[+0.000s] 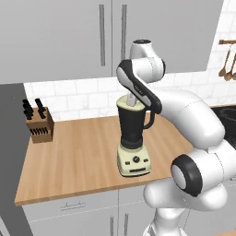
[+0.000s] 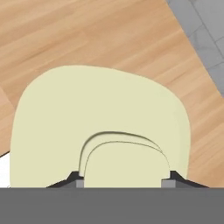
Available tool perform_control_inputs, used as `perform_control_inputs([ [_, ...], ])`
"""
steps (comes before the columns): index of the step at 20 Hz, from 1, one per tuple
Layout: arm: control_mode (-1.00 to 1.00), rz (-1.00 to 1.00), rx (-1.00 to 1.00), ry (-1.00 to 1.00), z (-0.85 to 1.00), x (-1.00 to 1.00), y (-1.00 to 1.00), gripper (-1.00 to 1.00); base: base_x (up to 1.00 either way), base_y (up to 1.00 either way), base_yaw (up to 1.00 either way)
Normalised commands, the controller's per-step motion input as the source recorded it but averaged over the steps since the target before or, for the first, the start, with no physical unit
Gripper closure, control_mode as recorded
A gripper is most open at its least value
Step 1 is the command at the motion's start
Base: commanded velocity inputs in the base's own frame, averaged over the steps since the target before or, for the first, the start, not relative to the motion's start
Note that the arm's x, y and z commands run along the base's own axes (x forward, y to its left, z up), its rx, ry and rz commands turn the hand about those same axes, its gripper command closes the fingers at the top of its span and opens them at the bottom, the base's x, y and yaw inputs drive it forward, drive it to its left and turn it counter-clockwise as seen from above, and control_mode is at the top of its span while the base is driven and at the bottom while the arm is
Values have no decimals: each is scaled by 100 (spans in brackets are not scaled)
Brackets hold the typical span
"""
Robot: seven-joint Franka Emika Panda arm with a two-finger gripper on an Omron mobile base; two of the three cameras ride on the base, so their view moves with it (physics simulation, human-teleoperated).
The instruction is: Close the lid blender by securely placing the lid on top.
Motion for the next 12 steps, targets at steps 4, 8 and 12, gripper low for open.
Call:
perform_control_inputs([
  [4, -100, 0, 4, 0, -22, -4, 0, 100, 0, 0, 0],
  [8, -100, 0, 3, 0, -17, -1, 0, -100, 0, 0, 0],
  [12, -100, -3, 0, -6, 0, -4, 0, -100, 0, 0, 0],
])
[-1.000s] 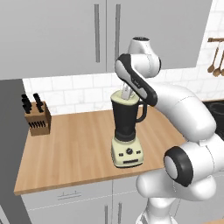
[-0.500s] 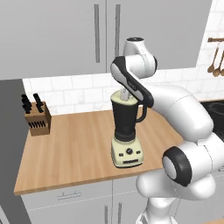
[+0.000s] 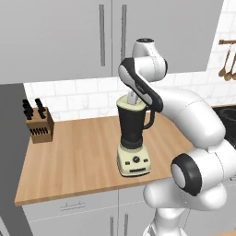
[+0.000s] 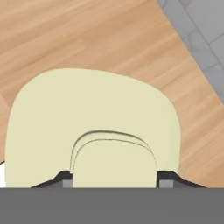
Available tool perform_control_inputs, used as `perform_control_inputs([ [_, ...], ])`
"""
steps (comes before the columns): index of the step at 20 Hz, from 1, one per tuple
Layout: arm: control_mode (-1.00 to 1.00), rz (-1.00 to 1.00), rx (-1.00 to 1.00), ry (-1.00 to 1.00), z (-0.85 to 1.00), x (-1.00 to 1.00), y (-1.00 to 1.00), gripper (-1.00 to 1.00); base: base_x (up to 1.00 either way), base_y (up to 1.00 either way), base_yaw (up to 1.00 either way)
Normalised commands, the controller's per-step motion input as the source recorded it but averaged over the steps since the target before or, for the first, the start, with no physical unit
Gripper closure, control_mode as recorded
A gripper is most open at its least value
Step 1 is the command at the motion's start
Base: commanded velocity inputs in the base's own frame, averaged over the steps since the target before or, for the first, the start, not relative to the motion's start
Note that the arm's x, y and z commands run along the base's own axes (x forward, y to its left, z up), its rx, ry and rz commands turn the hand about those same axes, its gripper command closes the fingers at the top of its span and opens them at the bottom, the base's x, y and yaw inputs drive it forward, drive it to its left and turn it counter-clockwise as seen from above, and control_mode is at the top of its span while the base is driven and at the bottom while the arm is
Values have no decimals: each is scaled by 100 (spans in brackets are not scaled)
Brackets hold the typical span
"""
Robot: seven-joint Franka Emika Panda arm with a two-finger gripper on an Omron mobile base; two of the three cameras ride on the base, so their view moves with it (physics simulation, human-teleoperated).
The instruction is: Close the lid blender by securely placing the lid on top.
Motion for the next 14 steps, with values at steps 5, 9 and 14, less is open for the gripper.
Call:
perform_control_inputs([
  [5, -100, 0, 0, -10, 9, -9, 0, -100, 0, 0, 0],
  [9, -100, 0, 0, -15, 19, -14, 0, -100, 0, 0, 0],
  [14, -100, 0, 0, -19, 15, -31, 0, -100, 0, 0, 0],
])
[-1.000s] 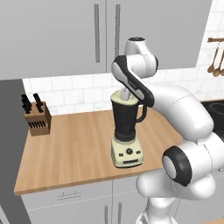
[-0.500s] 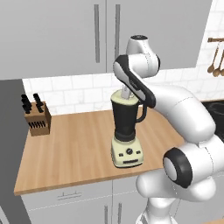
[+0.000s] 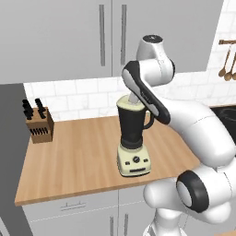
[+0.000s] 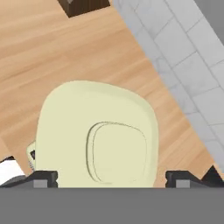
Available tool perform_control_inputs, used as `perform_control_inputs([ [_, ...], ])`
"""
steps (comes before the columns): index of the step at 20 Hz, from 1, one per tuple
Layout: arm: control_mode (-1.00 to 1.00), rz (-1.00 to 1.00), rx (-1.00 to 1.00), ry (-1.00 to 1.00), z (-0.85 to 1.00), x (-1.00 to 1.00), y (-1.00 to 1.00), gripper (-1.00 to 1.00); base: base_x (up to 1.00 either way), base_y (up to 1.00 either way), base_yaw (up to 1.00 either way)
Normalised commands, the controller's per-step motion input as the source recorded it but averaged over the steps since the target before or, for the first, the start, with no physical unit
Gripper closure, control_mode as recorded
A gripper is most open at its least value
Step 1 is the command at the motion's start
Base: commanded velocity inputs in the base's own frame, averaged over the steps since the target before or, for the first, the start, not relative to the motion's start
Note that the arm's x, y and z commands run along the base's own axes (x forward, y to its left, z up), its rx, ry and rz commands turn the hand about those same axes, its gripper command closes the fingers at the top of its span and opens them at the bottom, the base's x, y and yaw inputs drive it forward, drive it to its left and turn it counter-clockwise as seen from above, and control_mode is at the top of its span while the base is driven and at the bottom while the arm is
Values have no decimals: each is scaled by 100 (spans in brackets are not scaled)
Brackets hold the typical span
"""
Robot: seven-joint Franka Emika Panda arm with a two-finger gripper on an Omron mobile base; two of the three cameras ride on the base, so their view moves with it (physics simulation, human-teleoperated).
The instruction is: Close the lid blender by securely placing the lid on top.
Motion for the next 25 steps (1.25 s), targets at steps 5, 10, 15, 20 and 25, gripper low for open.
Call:
perform_control_inputs([
  [5, -100, -7, 19, -28, -5, -100, -33, -100, 0, 0, 0],
  [10, -100, -5, 37, -25, -29, -100, -61, -100, 0, 0, 0],
  [15, -100, -4, 38, -23, -34, -100, -68, -100, 0, 0, 0],
  [20, -100, -3, 21, -39, 35, -100, -62, -100, 0, 0, 0],
  [25, -100, -4, 11, -55, 90, -100, -45, -100, 0, 0, 0],
])
